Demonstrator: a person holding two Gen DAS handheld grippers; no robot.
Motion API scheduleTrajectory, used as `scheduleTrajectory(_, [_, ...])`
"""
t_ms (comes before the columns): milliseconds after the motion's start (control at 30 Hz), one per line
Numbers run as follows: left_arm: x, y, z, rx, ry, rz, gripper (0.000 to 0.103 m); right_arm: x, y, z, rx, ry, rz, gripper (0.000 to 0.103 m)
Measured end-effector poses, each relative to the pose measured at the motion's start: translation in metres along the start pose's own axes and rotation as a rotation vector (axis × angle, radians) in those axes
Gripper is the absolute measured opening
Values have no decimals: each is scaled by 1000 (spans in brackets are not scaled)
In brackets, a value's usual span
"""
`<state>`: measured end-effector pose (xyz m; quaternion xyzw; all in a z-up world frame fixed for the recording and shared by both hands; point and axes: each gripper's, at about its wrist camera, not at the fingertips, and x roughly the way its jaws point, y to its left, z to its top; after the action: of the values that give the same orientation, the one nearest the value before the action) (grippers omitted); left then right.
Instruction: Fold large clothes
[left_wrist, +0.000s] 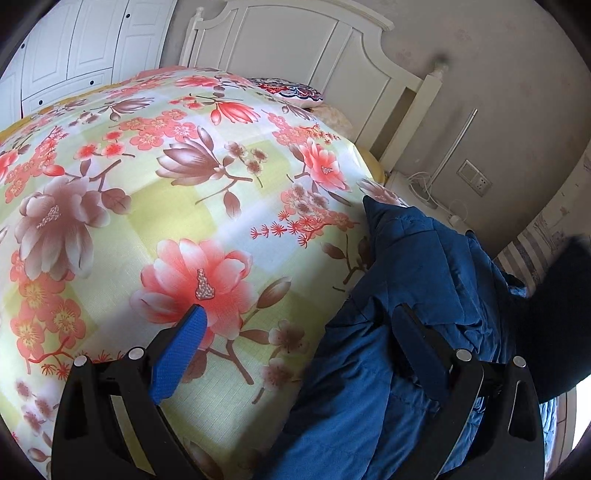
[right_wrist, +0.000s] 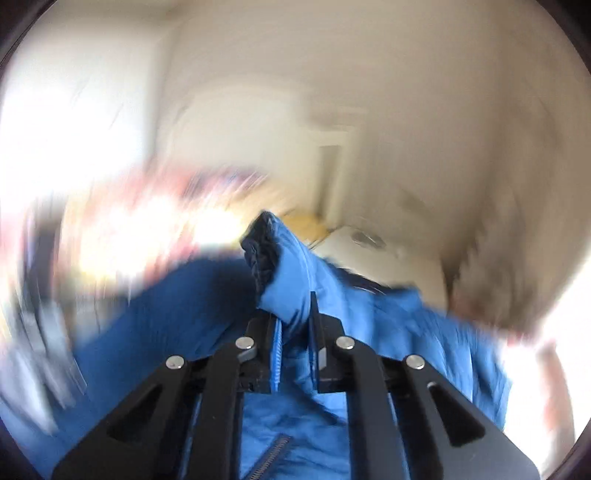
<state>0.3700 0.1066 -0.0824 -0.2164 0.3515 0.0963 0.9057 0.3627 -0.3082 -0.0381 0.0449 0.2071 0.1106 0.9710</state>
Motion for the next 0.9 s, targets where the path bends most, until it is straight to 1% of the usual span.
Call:
scheduleTrajectory(67, [-1, -2, 0, 13, -5, 3, 99, -15, -87, -6, 355, -13, 29, 13])
scheduleTrajectory(100, [-1, -4, 0, 20, -8, 5, 99, -18, -121, -15, 488, 1, 33, 21])
scheduleTrajectory(133, [-2, -6, -1, 30, -12, 7, 99, -18, -149, -26, 587, 32, 20, 38])
scheduleTrajectory(167, [-2, -7, -1, 36, -15, 8, 99, -19, -173, -40, 648, 71, -6, 55])
scheduleTrajectory(200, [-3, -8, -1, 42, -18, 9, 99, -20, -194, -57, 702, 101, -27, 78])
scheduleTrajectory(300, [-3, -11, -1, 57, -20, 9, 99, -26, -217, -89, 779, 101, 8, 78])
scheduleTrajectory(367, [-3, -12, -1, 61, -17, 13, 99, -20, -217, -89, 778, 103, 14, 74])
scheduleTrajectory(433, [-1, -12, -1, 60, -11, 17, 99, -15, -211, -90, 765, 111, 31, 64])
scheduleTrajectory(500, [-2, -12, -1, 60, -12, 17, 99, -2, -199, -80, 736, 129, 49, 62])
scheduleTrajectory(567, [-2, -13, -1, 68, -17, 17, 99, 10, -173, -64, 701, 168, 33, 63])
scheduleTrajectory(633, [-7, -16, -1, 90, -45, 2, 99, 29, -164, -65, 677, 267, -30, 63])
scheduleTrajectory(700, [-18, -24, -3, 125, -102, -40, 99, 40, -162, -66, 669, 279, -51, 63])
scheduleTrajectory(733, [-26, -32, -5, 168, -144, -66, 99, 43, -160, -65, 654, 280, -59, 47])
scheduleTrajectory(767, [-30, -40, -7, 207, -163, -80, 99, 43, -155, -64, 631, 280, -59, 34])
scheduleTrajectory(800, [-32, -46, -10, 245, -173, -90, 99, 40, -150, -64, 619, 270, -57, 27])
scheduleTrajectory(833, [-33, -52, -12, 279, -176, -97, 99, 35, -145, -61, 604, 241, -54, 22])
scheduleTrajectory(900, [-33, -57, -13, 308, -178, -97, 99, 13, -135, -50, 568, 159, -40, 21])
